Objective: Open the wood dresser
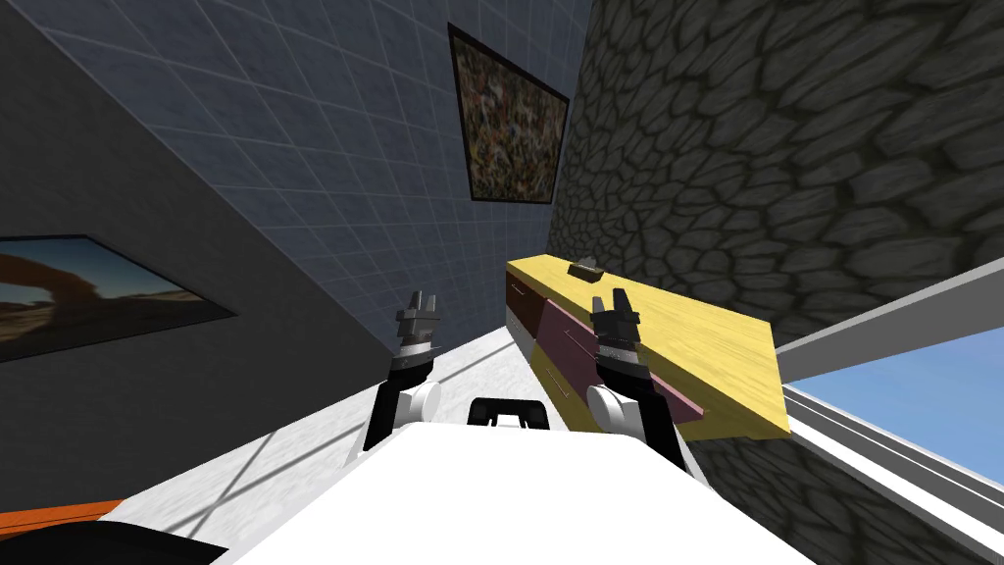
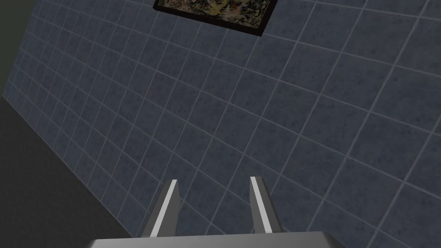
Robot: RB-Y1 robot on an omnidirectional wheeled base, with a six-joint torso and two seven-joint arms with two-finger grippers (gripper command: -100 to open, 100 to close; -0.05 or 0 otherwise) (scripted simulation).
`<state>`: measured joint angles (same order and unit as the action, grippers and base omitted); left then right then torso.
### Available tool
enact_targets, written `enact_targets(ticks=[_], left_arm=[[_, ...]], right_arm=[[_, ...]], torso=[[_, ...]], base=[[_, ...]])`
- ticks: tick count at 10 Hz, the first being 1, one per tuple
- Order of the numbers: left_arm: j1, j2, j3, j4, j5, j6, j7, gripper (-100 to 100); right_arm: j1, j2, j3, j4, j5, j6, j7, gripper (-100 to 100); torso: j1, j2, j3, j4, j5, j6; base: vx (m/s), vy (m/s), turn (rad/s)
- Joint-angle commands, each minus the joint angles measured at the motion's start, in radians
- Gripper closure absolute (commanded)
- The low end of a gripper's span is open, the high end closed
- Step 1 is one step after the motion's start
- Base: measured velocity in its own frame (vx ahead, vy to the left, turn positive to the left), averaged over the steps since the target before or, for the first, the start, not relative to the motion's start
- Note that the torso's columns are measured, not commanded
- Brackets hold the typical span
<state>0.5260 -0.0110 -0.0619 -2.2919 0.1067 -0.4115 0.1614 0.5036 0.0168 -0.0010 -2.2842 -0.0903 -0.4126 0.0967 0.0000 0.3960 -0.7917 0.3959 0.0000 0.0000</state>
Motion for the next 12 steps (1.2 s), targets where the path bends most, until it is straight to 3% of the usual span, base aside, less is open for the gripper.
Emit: enact_targets(ticks=[1, 3, 4, 6, 12], left_arm=[[0.0, 0.0, 0.0, 0.0, 0.0, 0.0, 0.0, 0], [0.0, 0.0, 0.0, 0.0, 0.0, 0.0, 0.0, 0], [0.0, 0.0, 0.0, 0.0, 0.0, 0.0, 0.0, 0], [0.0, 0.0, 0.0, 0.0, 0.0, 0.0, 0.0, 0], [0.0, 0.0, 0.0, 0.0, 0.0, 0.0, 0.0, 0]], right_arm=[[0.0, 0.0, 0.0, 0.0, 0.0, 0.0, 0.0, 0], [0.0, 0.0, 0.0, 0.0, 0.0, 0.0, 0.0, 0], [0.002, -0.041, -0.003, 0.006, 0.012, 0.001, 0.009, -100], [0.005, -0.103, -0.011, 0.018, 0.041, 0.003, 0.028, -100], [0.023, -0.269, -0.047, 0.067, 0.17, 0.011, 0.115, -100]], torso=[[0.0, 0.074, -0.147, 0.074, 0.0, 0.0], [0.0, 0.222, -0.443, 0.221, 0.0, 0.0], [0.0, 0.295, -0.59, 0.295, 0.0, 0.0], [0.001, 0.338, -0.679, 0.338, 0.0, 0.0], [-0.001, 0.343, -0.684, 0.342, 0.0, 0.0]], base=[[0.0, 0.0, 0.0], [0.0, 0.0, 0.0], [0.014, 0.012, 0.01], [0.024, 0.03, 0.013], [0.041, 0.052, 0.011]])
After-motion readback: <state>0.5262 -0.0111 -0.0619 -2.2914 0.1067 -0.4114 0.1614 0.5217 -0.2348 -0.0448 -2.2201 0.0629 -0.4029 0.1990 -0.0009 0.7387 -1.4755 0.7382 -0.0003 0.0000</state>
